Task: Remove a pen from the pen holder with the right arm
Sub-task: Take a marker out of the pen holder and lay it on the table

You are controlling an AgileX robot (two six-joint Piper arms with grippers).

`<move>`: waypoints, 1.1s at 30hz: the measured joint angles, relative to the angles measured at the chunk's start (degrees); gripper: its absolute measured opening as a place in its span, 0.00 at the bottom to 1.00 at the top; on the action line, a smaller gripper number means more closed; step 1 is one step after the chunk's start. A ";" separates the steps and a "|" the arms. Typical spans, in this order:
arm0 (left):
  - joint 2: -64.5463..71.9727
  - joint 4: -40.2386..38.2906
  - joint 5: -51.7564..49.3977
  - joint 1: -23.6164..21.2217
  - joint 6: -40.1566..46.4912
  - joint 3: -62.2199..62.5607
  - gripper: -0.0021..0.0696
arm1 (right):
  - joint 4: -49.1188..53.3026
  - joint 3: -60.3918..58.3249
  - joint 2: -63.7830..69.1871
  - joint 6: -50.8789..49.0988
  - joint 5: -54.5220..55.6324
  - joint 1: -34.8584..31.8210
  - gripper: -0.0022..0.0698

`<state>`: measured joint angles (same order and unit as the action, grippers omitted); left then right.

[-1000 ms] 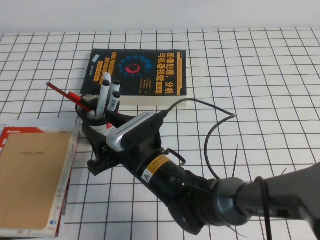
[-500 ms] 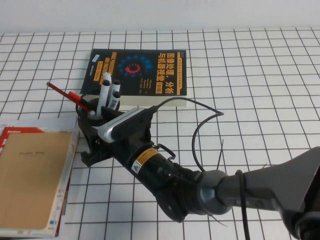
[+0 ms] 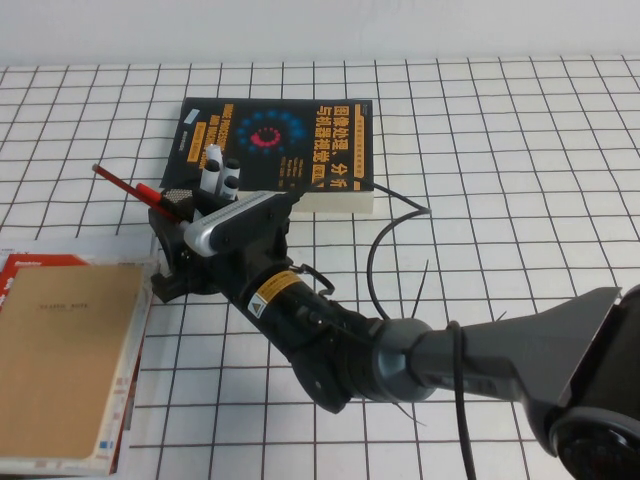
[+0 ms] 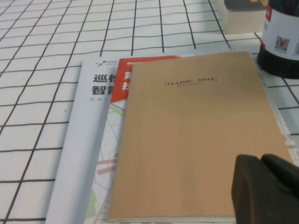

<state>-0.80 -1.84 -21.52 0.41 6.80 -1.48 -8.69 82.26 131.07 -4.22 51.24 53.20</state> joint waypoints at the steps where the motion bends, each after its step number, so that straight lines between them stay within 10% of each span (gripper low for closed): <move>1: 0.00 0.00 0.00 0.00 0.00 0.00 0.02 | 0.00 0.13 0.11 0.00 -0.05 0.00 0.59; 33: 0.00 0.00 0.00 0.00 0.00 0.00 0.02 | 2.45 0.40 -1.04 0.58 -6.54 -0.37 0.10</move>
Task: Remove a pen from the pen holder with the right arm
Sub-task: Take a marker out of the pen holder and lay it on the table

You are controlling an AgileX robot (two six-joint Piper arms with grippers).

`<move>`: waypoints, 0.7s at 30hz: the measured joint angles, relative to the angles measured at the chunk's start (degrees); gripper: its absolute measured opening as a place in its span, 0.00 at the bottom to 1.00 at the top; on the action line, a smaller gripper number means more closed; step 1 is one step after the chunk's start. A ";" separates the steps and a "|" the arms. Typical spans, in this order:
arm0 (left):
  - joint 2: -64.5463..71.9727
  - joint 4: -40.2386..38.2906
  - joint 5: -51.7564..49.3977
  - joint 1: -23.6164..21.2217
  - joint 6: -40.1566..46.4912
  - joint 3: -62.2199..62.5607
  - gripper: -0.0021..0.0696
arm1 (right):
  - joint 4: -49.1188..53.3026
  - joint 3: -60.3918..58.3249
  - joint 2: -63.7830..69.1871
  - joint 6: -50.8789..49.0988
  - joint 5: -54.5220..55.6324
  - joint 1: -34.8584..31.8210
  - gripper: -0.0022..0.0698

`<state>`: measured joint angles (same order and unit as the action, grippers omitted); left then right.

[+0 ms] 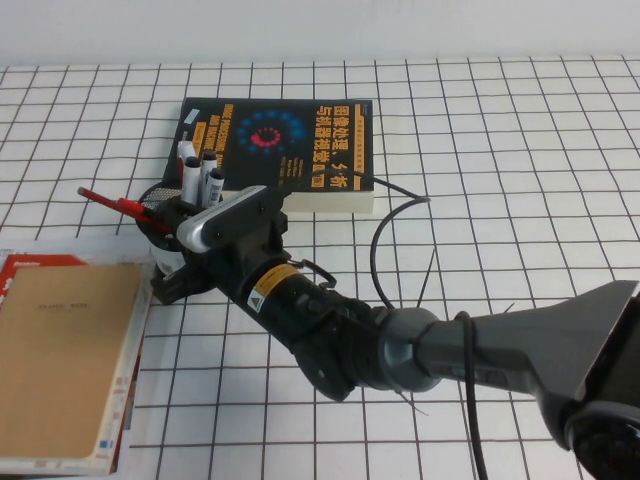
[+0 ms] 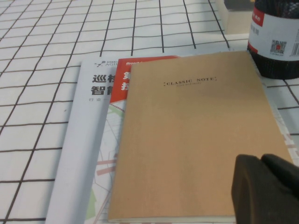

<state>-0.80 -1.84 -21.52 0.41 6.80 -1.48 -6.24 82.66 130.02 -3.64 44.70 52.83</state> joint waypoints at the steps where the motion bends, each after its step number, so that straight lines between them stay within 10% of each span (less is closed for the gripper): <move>1: 0.00 0.00 0.00 0.00 0.00 0.00 0.02 | 0.00 0.00 -0.42 0.15 -1.14 -0.12 0.10; 21: 0.00 0.00 0.00 0.00 0.00 0.00 0.02 | 0.37 -0.11 -19.81 5.20 -27.15 0.00 0.10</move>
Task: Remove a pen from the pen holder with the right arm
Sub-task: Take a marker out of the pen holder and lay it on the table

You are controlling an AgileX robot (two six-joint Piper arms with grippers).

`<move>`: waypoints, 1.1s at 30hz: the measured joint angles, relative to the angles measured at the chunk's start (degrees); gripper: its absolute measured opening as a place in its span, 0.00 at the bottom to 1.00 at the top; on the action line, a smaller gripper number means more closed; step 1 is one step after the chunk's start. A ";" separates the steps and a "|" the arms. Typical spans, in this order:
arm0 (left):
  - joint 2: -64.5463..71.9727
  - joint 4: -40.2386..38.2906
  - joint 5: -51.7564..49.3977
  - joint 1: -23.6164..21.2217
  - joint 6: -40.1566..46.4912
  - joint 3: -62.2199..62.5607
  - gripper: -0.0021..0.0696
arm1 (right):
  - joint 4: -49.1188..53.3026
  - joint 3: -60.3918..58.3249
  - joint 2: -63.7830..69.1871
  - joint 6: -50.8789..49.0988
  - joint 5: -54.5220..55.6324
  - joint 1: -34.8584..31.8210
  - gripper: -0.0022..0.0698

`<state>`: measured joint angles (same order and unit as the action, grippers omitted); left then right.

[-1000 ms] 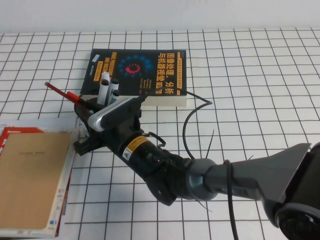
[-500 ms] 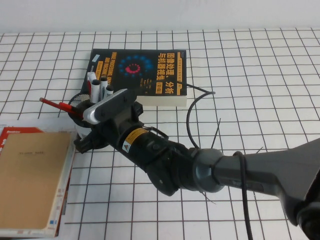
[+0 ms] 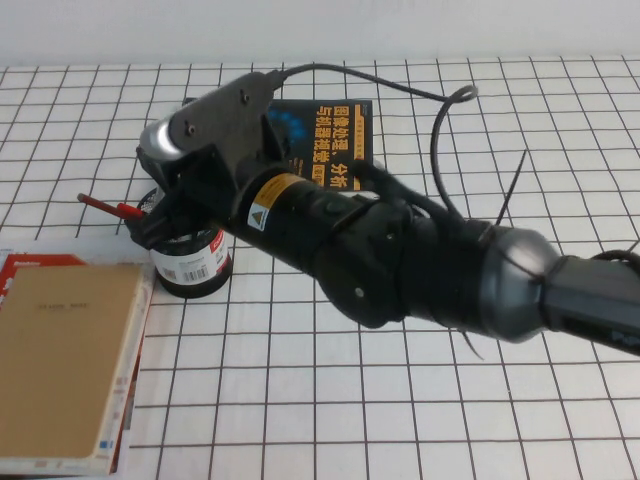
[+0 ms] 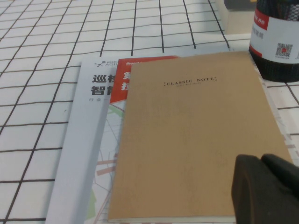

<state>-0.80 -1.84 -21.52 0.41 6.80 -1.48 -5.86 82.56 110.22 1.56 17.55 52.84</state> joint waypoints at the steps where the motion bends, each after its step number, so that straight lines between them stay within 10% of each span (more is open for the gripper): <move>1: 0.00 0.00 0.00 0.00 0.00 0.00 0.02 | 0.09 0.00 -1.43 0.12 -2.45 0.00 0.10; 17: 0.00 0.00 0.00 0.00 0.00 0.00 0.02 | -2.40 0.00 -16.71 -9.19 -47.65 -10.81 0.10; 33: 0.00 0.00 0.00 0.00 0.00 0.00 0.02 | -9.00 10.17 -1.55 -13.86 -72.62 -18.03 0.10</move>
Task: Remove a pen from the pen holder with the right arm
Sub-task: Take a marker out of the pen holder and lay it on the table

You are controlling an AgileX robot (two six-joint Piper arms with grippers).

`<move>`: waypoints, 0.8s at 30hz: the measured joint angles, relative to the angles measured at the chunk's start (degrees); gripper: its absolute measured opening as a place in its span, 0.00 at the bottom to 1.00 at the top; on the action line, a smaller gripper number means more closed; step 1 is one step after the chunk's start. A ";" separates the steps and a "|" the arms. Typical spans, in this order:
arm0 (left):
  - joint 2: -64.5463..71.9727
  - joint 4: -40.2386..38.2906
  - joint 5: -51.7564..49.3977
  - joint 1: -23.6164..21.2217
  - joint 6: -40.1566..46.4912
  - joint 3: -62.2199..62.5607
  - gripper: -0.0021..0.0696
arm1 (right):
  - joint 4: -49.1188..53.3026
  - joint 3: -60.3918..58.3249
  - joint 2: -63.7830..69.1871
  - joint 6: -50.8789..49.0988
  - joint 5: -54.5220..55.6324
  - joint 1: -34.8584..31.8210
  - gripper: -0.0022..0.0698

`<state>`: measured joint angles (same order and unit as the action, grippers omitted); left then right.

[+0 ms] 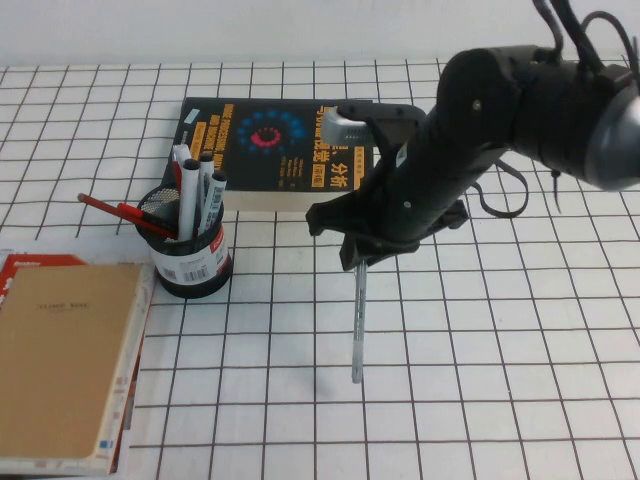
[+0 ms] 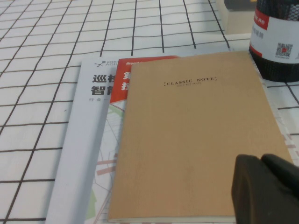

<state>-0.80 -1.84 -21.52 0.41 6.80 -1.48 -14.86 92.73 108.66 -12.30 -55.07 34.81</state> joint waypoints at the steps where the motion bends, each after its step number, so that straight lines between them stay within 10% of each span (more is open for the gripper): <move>1: 0.00 0.00 0.00 0.00 0.00 0.00 0.02 | 0.00 2.39 1.77 0.13 -1.45 -0.14 0.10; 24: 0.00 0.00 0.00 0.00 0.00 0.00 0.02 | -8.08 34.54 30.99 2.63 -12.74 -3.91 0.10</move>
<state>-0.80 -1.84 -21.52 0.41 6.80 -1.48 -22.94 127.26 139.65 -9.66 -67.80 30.89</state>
